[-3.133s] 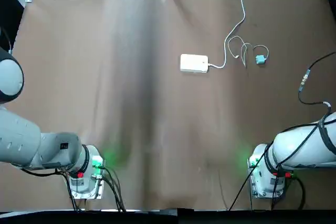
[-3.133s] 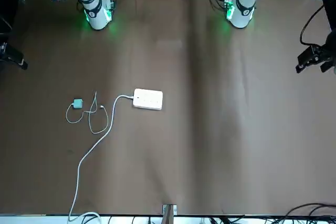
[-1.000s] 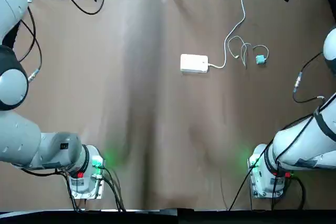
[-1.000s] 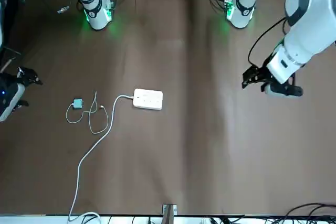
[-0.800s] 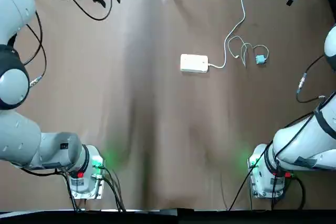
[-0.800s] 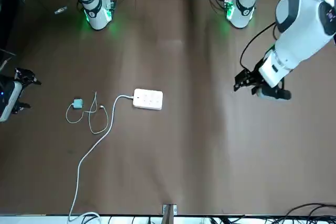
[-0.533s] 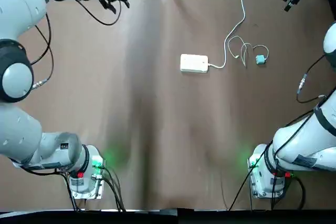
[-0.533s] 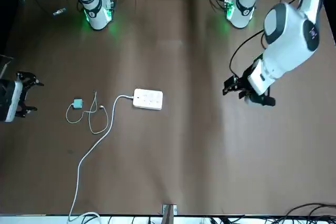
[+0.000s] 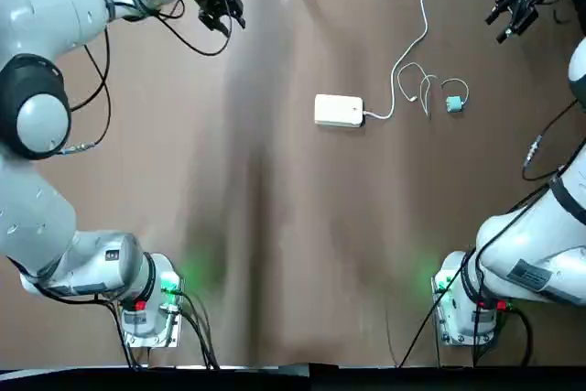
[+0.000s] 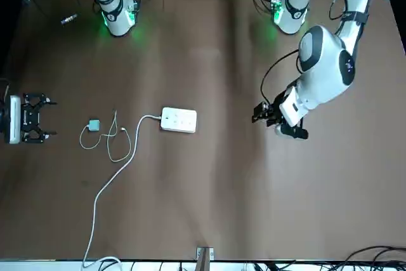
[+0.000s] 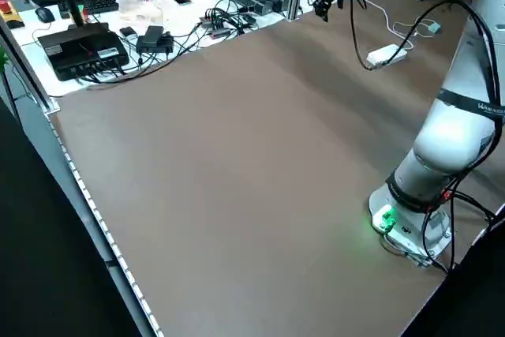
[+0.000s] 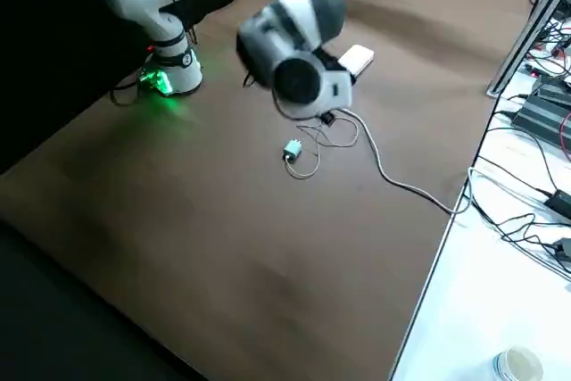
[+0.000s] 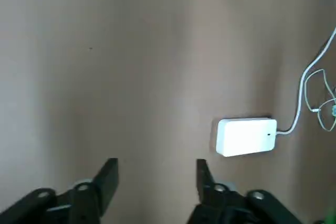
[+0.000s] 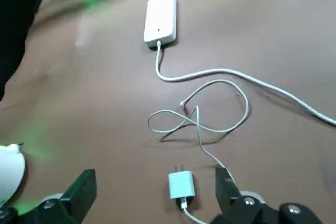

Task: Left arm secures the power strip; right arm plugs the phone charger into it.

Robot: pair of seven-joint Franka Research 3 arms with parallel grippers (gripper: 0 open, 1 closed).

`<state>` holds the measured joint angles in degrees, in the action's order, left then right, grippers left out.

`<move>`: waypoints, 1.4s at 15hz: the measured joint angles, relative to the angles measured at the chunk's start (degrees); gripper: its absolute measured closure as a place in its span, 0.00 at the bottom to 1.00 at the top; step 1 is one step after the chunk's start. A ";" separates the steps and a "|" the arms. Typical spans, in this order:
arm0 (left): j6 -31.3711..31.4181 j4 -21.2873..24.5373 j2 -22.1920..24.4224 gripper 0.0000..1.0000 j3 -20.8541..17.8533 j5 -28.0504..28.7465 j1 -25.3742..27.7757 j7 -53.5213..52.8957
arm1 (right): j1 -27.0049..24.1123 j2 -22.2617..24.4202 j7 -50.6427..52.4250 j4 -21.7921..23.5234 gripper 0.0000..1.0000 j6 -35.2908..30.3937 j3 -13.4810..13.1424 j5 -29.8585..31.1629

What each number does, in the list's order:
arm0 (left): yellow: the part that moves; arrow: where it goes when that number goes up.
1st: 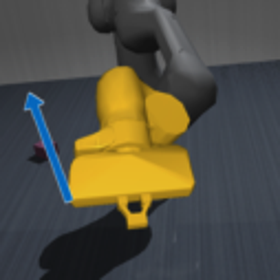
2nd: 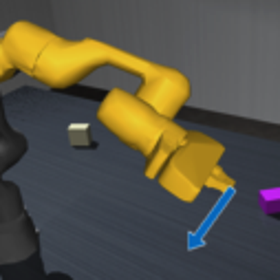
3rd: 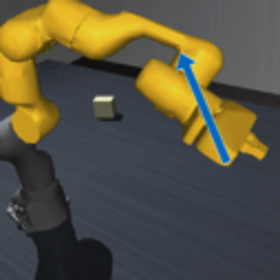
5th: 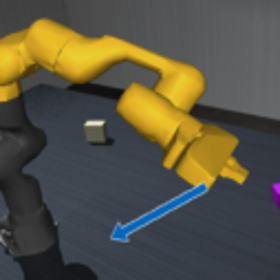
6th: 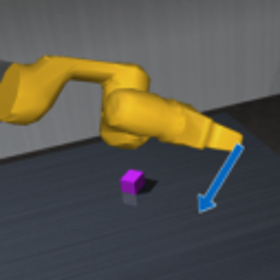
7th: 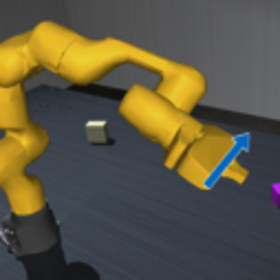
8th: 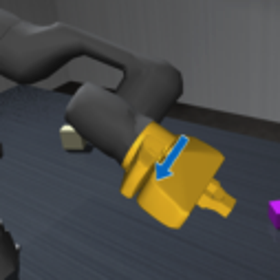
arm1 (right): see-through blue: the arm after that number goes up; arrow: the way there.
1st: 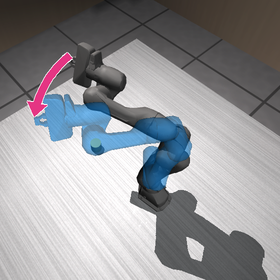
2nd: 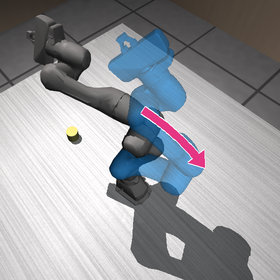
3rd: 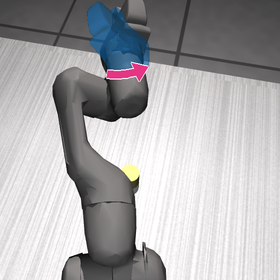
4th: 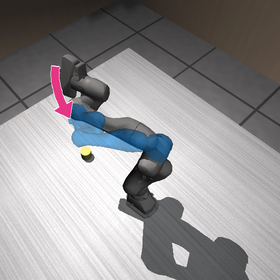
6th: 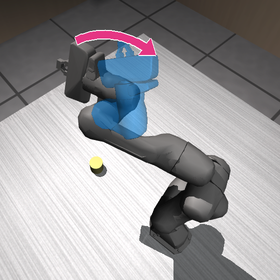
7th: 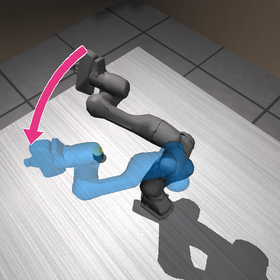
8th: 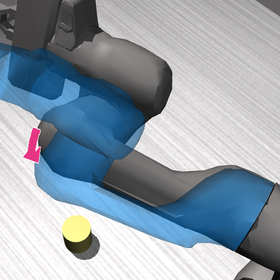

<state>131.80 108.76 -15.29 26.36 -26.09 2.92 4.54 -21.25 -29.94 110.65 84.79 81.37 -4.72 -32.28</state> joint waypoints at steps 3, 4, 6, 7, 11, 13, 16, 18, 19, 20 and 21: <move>7.34 0.26 -4.81 0.53 4.15 -0.42 -0.03 -0.03 | -4.27 -5.12 9.13 0.73 0.00 -1.02 -0.06 -7.26; 10.33 0.41 -6.91 0.62 5.72 -0.43 -0.04 -0.03 | -5.42 -7.24 11.98 0.78 0.00 -1.19 -0.06 -9.20; 15.40 0.51 -11.62 0.83 8.63 -0.71 -0.04 -0.04 | -7.26 -11.06 15.44 0.81 0.00 -3.19 -0.06 -11.52; 18.04 0.45 -14.04 0.92 9.97 -0.81 -0.05 -0.04 | -7.92 -12.69 17.21 0.86 0.00 -4.48 -0.05 -12.04; 29.29 -0.14 -22.14 0.99 14.04 -0.82 -0.88 -0.05 | -8.78 -16.85 23.79 2.40 0.00 -5.78 -0.02 -13.60; 33.58 -1.19 -25.90 0.99 15.22 -0.85 -2.54 -0.02 | -8.78 -18.63 25.30 2.87 0.00 -5.81 0.08 -13.66; 35.56 -3.91 -30.01 0.99 15.43 -2.72 -5.92 0.21 | -8.78 -21.10 28.75 2.97 0.01 -5.79 0.14 -14.00; 36.35 -6.04 -31.96 0.99 15.44 -4.40 -8.48 0.21 | -8.94 -22.62 31.25 2.94 0.04 -5.64 0.13 -14.75; 36.88 -7.06 -32.86 0.99 15.45 -4.82 -9.59 0.23 | -9.13 -23.30 32.28 2.92 0.04 -5.54 0.12 -15.39; 37.67 -7.84 -33.72 0.99 15.43 -4.93 -10.54 0.33 | -9.33 -23.87 33.70 2.90 0.04 -5.49 0.11 -16.74; 38.78 -8.34 -34.50 0.99 15.45 -4.94 -11.42 0.41 | -9.46 -24.33 35.14 2.87 0.04 -5.49 0.10 -18.09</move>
<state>170.58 100.43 -49.79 41.81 -31.03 -8.50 4.95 -30.71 -54.27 145.79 87.67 75.88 -4.62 -50.38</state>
